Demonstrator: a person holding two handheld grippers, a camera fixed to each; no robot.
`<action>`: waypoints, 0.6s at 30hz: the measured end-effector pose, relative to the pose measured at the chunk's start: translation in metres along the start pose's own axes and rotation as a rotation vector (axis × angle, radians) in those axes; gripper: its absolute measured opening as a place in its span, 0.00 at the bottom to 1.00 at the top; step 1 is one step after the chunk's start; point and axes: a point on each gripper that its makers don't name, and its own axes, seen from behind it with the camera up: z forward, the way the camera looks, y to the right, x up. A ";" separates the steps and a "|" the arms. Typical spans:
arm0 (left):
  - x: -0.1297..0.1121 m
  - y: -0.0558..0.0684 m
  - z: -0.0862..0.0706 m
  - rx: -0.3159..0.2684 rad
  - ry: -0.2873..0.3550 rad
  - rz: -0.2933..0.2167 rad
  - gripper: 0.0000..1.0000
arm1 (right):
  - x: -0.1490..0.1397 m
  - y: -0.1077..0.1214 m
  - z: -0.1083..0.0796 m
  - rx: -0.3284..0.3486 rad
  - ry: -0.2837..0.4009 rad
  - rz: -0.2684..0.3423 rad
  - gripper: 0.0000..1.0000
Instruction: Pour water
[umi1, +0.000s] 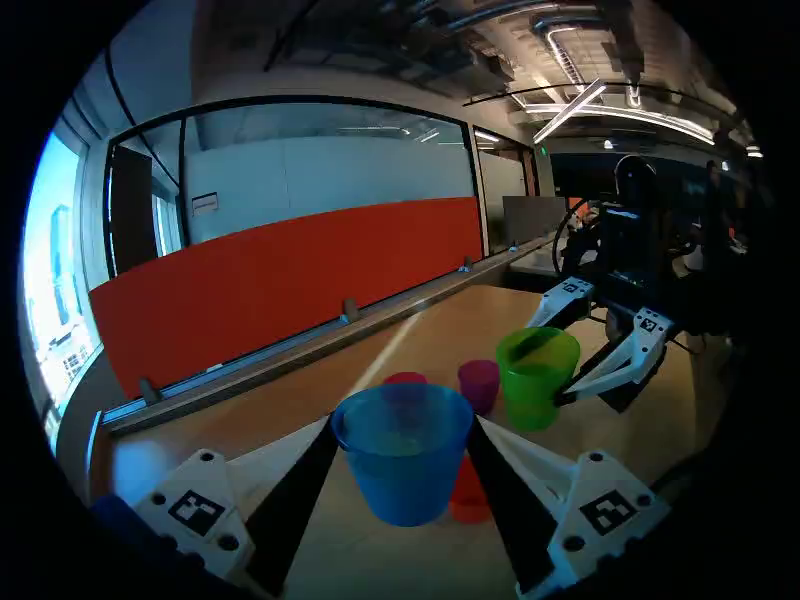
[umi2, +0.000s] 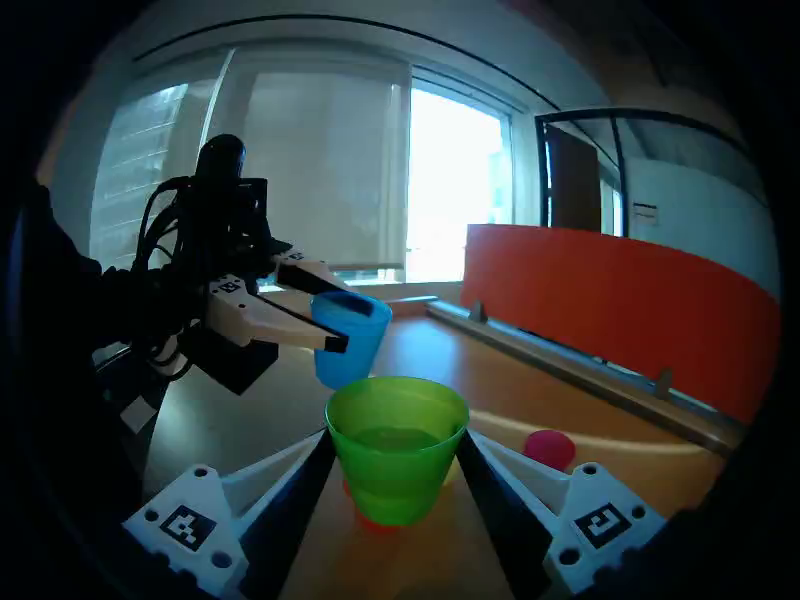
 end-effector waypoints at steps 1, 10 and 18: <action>-0.003 0.000 0.000 0.001 -0.005 0.000 0.87 | -0.002 0.000 0.000 0.001 -0.005 0.002 0.88; -0.026 0.002 0.001 0.000 -0.050 -0.019 0.87 | -0.017 -0.003 -0.003 0.013 -0.043 0.020 0.88; -0.046 0.005 0.003 -0.008 -0.094 -0.025 0.88 | -0.029 -0.002 -0.004 0.016 -0.077 0.023 0.88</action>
